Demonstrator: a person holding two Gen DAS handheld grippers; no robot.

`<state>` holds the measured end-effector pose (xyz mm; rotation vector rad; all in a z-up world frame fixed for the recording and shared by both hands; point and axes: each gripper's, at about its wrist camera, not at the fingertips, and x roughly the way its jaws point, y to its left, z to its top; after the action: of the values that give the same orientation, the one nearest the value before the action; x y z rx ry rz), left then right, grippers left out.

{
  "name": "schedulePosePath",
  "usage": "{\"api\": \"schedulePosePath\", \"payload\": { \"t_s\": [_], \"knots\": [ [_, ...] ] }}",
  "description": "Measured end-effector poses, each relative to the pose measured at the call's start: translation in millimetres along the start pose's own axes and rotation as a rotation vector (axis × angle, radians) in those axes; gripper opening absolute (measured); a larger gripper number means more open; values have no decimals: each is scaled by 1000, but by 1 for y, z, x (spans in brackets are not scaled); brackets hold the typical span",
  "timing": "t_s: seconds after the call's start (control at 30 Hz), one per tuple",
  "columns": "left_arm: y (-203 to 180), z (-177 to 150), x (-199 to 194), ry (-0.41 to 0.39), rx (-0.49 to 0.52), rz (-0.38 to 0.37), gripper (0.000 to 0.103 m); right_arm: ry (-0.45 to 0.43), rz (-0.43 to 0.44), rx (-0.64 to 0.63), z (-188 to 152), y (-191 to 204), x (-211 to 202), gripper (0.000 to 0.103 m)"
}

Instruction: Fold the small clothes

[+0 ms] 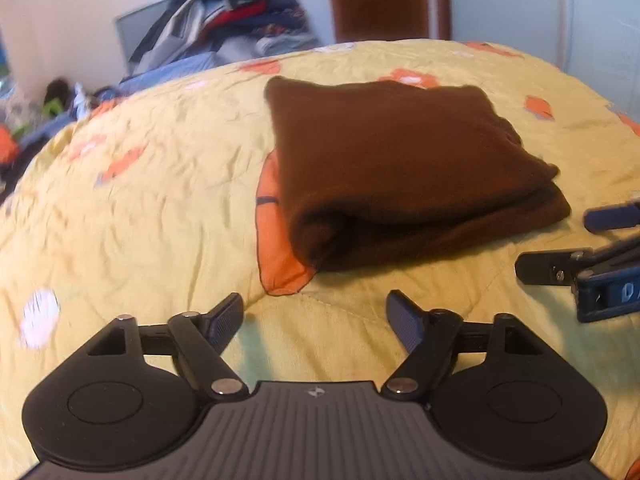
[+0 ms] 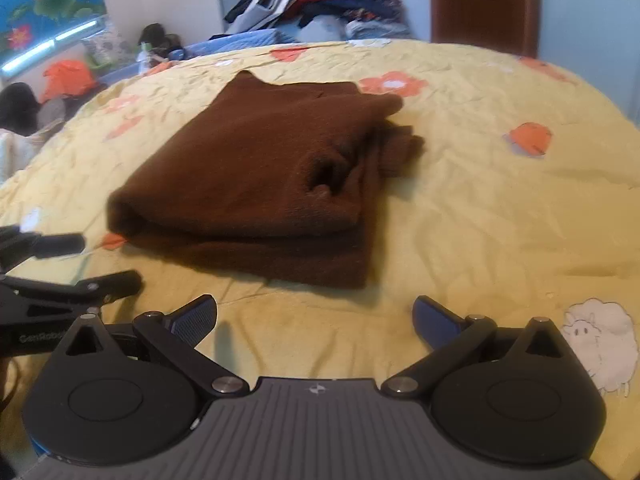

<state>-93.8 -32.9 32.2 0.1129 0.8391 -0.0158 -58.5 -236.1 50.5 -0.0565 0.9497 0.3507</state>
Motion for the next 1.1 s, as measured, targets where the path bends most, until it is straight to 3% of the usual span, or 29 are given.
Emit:
{"api": "schedulePosePath", "payload": {
  "t_s": [0.1,0.23,0.37,0.47,0.7,0.97,1.1],
  "knots": [
    [1,2,4,11,-49,33,88,-28,-75,-18,-2,7,7,103],
    [5,-1,9,11,-95,72,103,-81,-138,-16,-4,8,17,103],
    [18,-6,12,7,-172,21,103,-100,-143,-3,-4,5,19,103],
    [19,-10,11,-23,-161,14,103,-101,-149,-7,-4,7,19,103],
    [18,-6,13,-1,-155,7,103,-106,-155,-4,-6,9,18,103],
    [17,-7,12,0,-144,17,103,-110,-150,2,-7,10,17,103],
    [11,-4,9,-6,-89,79,103,-114,-147,7,-8,10,16,103]
  ]
}}
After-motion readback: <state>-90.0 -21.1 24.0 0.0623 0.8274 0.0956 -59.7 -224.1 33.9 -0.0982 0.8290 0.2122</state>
